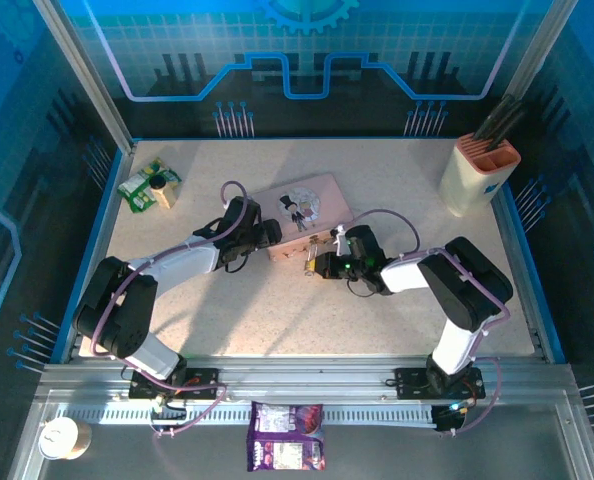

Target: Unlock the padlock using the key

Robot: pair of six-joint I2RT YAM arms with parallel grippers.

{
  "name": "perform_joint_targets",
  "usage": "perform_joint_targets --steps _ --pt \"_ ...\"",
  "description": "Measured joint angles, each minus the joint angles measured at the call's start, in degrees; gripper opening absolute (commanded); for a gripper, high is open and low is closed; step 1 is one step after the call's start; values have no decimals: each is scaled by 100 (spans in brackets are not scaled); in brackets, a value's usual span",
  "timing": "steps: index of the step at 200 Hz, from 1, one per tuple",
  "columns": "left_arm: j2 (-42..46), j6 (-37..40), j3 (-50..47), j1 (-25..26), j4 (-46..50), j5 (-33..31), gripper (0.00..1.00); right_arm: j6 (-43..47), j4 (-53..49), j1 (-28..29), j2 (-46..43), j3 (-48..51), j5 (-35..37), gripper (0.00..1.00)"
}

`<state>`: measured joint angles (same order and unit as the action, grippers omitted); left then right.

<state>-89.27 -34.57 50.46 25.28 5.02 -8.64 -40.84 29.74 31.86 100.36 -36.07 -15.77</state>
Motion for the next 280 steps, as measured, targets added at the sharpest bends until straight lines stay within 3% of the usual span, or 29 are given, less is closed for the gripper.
perform_joint_targets --steps 99,155,280 --pt "0 -133 0 157 2 -72 79 -1296 1381 227 31 608 748 0" --pt "-70 -247 48 337 -35 -127 78 -1895 1552 219 -74 730 1117 0" --pt "-162 -299 243 533 197 -216 79 -2940 2159 -302 -50 802 994 0"
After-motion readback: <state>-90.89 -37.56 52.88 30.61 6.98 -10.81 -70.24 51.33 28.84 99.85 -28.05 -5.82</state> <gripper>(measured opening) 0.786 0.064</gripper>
